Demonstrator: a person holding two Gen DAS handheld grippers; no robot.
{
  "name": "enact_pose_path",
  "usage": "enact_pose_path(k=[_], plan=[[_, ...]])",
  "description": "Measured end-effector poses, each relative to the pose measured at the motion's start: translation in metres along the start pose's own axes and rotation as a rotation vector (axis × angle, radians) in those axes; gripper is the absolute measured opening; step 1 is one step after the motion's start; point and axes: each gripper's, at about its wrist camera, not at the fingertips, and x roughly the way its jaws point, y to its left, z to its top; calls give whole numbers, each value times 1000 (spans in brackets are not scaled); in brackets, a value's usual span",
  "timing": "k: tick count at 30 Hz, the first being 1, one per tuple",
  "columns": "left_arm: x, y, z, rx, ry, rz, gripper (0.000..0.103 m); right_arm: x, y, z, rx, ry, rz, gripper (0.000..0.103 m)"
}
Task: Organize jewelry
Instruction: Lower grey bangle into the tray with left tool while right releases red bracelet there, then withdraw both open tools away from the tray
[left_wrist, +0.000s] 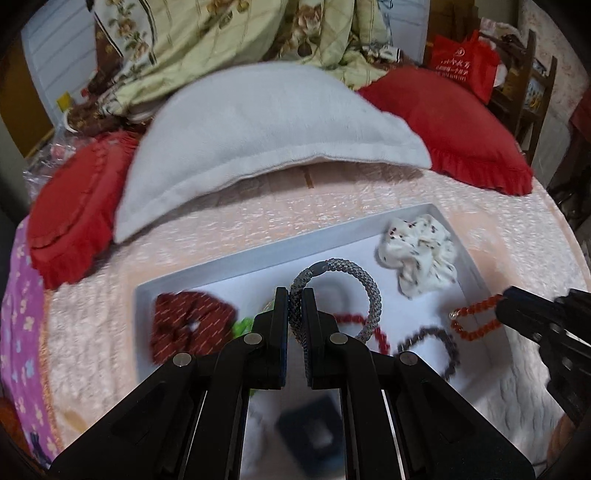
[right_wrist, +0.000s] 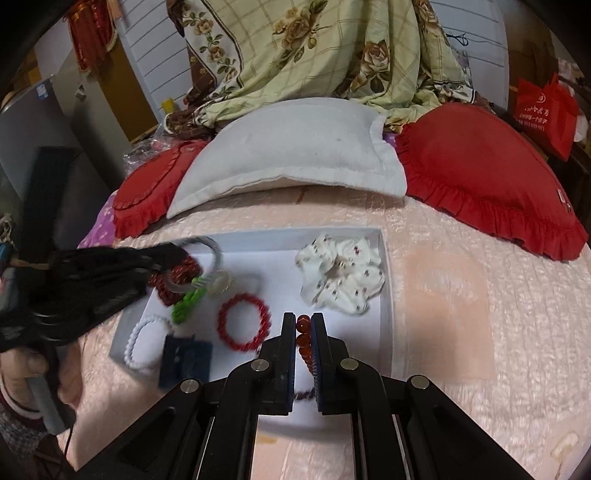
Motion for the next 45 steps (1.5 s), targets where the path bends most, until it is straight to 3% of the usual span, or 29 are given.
enact_pose_path(k=[5, 12, 14, 16, 19, 21, 24, 28, 32, 37, 41, 45], plan=[[41, -14, 16, -6, 34, 1, 5, 19, -8, 7, 24, 14, 10, 7], [67, -26, 17, 7, 55, 4, 7, 43, -22, -7, 22, 56, -33, 7], [69, -24, 16, -12, 61, -18, 11, 44, -26, -9, 23, 58, -48, 7], [69, -21, 15, -27, 68, -44, 32, 43, -29, -12, 24, 57, -58, 7], [62, -14, 14, -57, 47, -79, 38, 37, -30, -14, 30, 52, -66, 14], [54, -10, 12, -78, 43, -102, 39, 26, -30, -17, 42, 27, -67, 35], [35, -4, 10, -96, 25, -122, 39, 10, -23, -25, 33, 1, -71, 38], [-4, 7, 0, -123, -21, -75, 39, 0, 1, -38, -14, 15, -41, 38], [-53, 32, -36, -169, -64, 9, 39, 11, 43, -54, -79, 67, 13, 38], [-111, 64, -120, -251, -108, 60, 39, 29, 82, -62, -109, 94, 65, 38], [-136, 83, -181, -355, -127, 77, 40, 40, 95, -67, -130, 116, 46, 38], [-142, 95, -218, -454, -138, 99, 40, 56, 98, -73, -93, 174, 27, 38]])
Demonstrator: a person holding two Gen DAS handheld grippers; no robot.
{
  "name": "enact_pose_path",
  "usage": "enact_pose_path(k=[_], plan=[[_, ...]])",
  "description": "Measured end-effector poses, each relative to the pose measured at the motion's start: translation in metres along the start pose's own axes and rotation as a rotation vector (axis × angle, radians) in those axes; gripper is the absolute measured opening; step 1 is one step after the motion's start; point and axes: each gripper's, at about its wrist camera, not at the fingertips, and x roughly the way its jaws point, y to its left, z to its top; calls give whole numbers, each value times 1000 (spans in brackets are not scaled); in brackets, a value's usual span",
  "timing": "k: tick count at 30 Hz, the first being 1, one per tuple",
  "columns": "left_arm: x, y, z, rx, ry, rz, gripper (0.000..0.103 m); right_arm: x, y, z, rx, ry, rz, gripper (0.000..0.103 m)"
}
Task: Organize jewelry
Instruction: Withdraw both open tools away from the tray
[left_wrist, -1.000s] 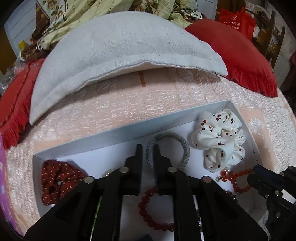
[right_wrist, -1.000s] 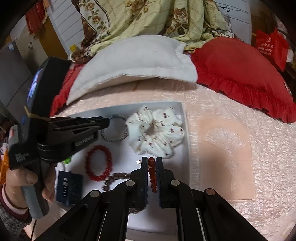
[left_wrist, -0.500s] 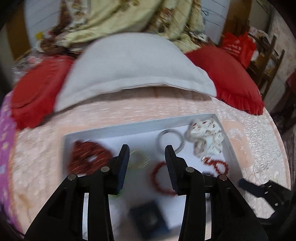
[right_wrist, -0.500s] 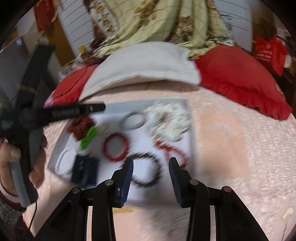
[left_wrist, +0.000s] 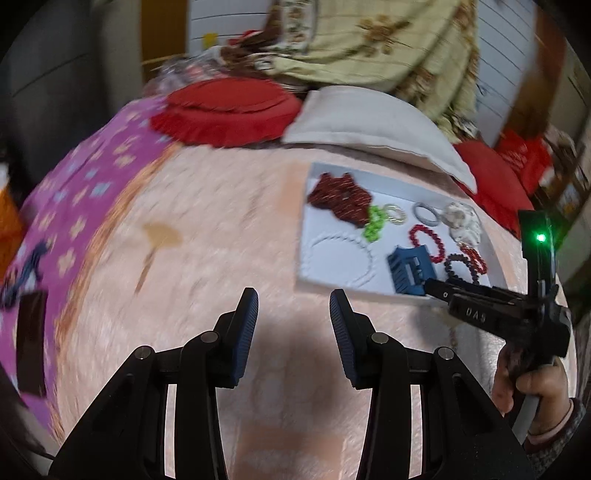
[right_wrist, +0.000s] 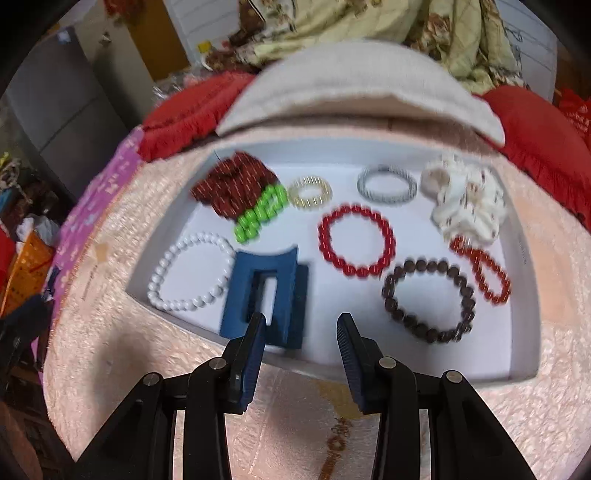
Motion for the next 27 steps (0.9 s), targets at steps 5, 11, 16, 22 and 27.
enact_pose_path(k=[5, 11, 16, 22, 27], plan=[[-10, 12, -19, -6, -18, 49, 40, 3, 4, 2, 24, 25, -3, 38], [-24, 12, -23, 1, -22, 15, 40, -2, 7, -8, 30, 54, 29, 38], [-37, 5, -28, 22, -41, 13, 40, -10, 8, -24, 28, 44, 45, 38], [-52, 1, -35, 36, -52, 18, 40, -34, 18, -41, -2, -36, 35, 38], [-64, -2, -43, 58, -80, 58, 40, -72, 20, -75, 21, -127, 12, 38]])
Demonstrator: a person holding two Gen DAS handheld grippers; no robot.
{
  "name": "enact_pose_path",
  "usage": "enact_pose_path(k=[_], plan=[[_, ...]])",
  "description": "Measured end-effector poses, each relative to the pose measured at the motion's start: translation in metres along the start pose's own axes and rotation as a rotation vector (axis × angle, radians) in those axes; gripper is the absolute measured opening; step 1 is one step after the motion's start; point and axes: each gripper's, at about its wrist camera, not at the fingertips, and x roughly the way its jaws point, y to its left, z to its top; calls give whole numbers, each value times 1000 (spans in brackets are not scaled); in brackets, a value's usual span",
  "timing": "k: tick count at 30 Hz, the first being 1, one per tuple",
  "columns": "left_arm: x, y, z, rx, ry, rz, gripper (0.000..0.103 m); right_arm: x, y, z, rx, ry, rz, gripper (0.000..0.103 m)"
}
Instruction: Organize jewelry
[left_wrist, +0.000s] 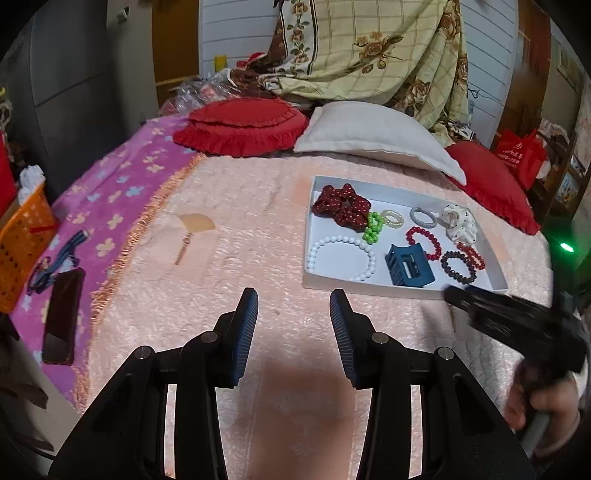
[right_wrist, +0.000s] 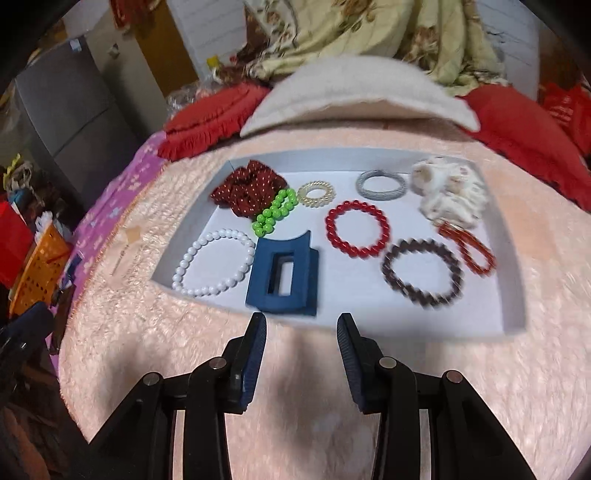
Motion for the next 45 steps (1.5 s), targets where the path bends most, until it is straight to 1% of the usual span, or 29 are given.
enact_pose_path(k=[3, 6, 9, 16, 18, 21, 29, 34, 37, 39, 43, 45], plan=[[-5, -4, -4, 15, -17, 29, 40, -23, 3, -23, 1, -41, -26, 38], [-7, -7, -8, 19, -7, 32, 40, -38, 5, -40, 6, -64, -66, 38], [-11, -10, -12, 18, 2, 39, 40, -48, 4, -51, 20, -72, -76, 39], [-26, -15, -21, 33, -14, 67, 40, -67, 15, -61, -21, -115, -139, 40], [-32, -15, -23, 37, -27, 76, 41, -72, 18, -62, -27, -126, -146, 42], [-39, -17, -26, 47, -46, 89, 48, -79, 23, -66, -44, -146, -163, 42], [-45, -23, -31, 70, -53, 106, 49, -87, 22, -72, -47, -161, -184, 42], [-42, -27, -34, 86, -28, 120, 49, -86, 16, -74, -30, -151, -195, 42], [-35, -27, -35, 88, 0, 113, 49, -83, 11, -76, -14, -143, -198, 42], [-26, -25, -33, 81, 31, 91, 49, -79, 4, -77, 3, -132, -199, 42], [3, -5, -17, 8, 98, 23, 49, -72, -22, -71, 62, -119, -202, 42], [20, 3, -5, -16, 116, 16, 49, -69, -41, -63, 106, -112, -201, 42]])
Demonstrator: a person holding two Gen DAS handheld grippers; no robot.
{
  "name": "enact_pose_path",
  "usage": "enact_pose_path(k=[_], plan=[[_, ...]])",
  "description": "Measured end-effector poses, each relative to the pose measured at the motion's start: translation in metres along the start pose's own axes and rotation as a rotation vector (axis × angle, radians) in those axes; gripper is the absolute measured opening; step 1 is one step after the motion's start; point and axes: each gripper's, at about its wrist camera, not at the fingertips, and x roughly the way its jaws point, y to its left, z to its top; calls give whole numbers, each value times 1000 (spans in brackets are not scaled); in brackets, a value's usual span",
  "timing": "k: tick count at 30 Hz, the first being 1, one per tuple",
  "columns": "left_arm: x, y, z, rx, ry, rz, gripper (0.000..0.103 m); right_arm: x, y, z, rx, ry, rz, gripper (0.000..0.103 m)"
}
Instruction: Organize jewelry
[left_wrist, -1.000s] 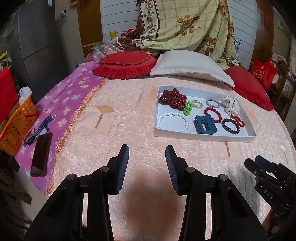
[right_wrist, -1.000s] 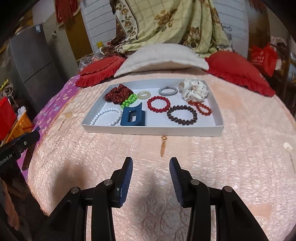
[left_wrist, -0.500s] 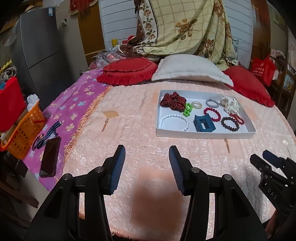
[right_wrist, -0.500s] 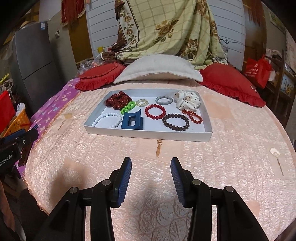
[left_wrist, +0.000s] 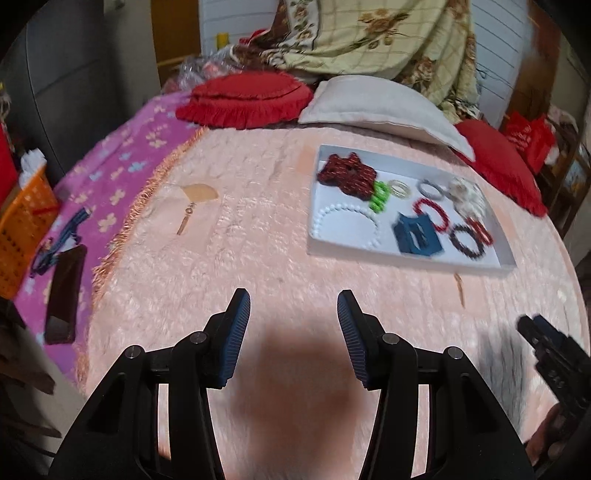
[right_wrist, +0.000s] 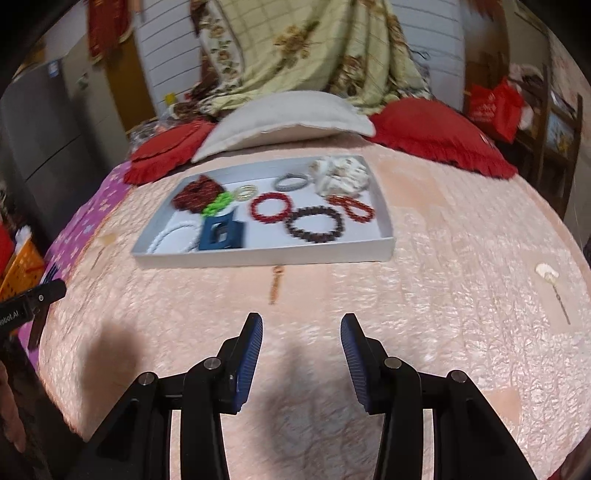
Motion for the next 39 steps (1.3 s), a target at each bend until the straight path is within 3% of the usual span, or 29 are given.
enact_pose_path(k=[9, 14, 15, 16, 18, 21, 23, 30, 32, 36, 39], plan=[[105, 4, 65, 14, 102, -82, 49, 71, -58, 80, 95, 27, -30, 42], [149, -1, 77, 12, 173, -138, 49, 110, -71, 97, 109, 96, -46, 42], [154, -3, 78, 19, 184, -135, 46, 115, -72, 96, 104, 112, -47, 42], [158, -5, 78, 31, 192, -131, 35, 119, -71, 94, 99, 124, -40, 41], [163, -11, 75, 55, 204, -132, 26, 125, -69, 90, 92, 147, -12, 29], [159, -17, 71, 65, 196, -124, 11, 123, -62, 85, 62, 143, -37, 29], [155, -18, 68, 73, 186, -88, 11, 122, -62, 83, 67, 147, -27, 29], [142, -7, 56, 41, 175, -80, 11, 118, -64, 78, 43, 141, -16, 29], [126, -8, 55, 37, 127, -44, 11, 110, -63, 80, 37, 114, -35, 29], [77, -11, 49, 73, -26, 69, 17, 71, -66, 78, 59, 15, -54, 41], [35, -13, 42, 83, -143, 106, 31, 40, -62, 70, 54, -36, -54, 42]])
